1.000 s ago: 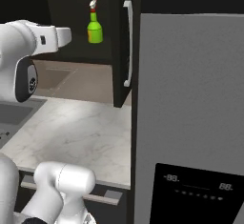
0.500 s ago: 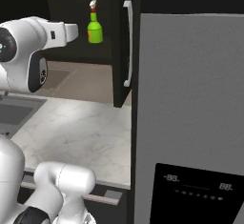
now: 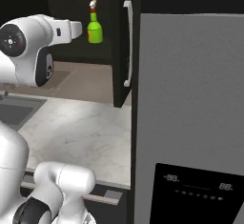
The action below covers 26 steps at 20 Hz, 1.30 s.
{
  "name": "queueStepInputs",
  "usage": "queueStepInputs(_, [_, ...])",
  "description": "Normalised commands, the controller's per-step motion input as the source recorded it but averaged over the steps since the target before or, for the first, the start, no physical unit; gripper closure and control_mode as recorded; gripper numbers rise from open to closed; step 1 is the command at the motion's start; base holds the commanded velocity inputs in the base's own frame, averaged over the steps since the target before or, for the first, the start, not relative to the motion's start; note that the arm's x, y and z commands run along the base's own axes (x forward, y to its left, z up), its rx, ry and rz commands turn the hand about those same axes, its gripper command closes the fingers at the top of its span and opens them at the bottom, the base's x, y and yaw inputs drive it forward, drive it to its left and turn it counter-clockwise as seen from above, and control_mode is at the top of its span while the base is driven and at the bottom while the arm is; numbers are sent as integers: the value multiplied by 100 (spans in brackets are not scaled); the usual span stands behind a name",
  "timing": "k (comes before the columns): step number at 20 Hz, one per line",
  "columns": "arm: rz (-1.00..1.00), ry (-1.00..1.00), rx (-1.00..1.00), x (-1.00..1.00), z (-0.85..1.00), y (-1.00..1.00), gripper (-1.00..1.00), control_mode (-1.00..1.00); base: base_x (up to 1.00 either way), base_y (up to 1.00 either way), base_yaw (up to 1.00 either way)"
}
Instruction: Move the cutting board and knife to the sink. Then move spray from the cabinet to the counter.
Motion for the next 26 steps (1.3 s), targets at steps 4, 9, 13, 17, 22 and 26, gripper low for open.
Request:
queueStepInputs(4, [0, 0, 0, 12, 0, 0, -100, -100, 0, 0, 0])
queueStepInputs(9, [0, 0, 0, 7, 0, 0, -100, -100, 0, 0, 0])
queueStepInputs(13, [0, 0, 0, 4, 0, 0, -100, -100, 0, 0, 0])
queueStepInputs(17, [0, 0, 0, 4, 0, 0, -100, -100, 0, 0, 0])
queueStepInputs(22, [0, 0, 0, 9, 0, 0, -100, -100, 0, 0, 0])
queueStepInputs(26, [0, 0, 0, 18, 0, -2, -100, -100, 0, 0, 0])
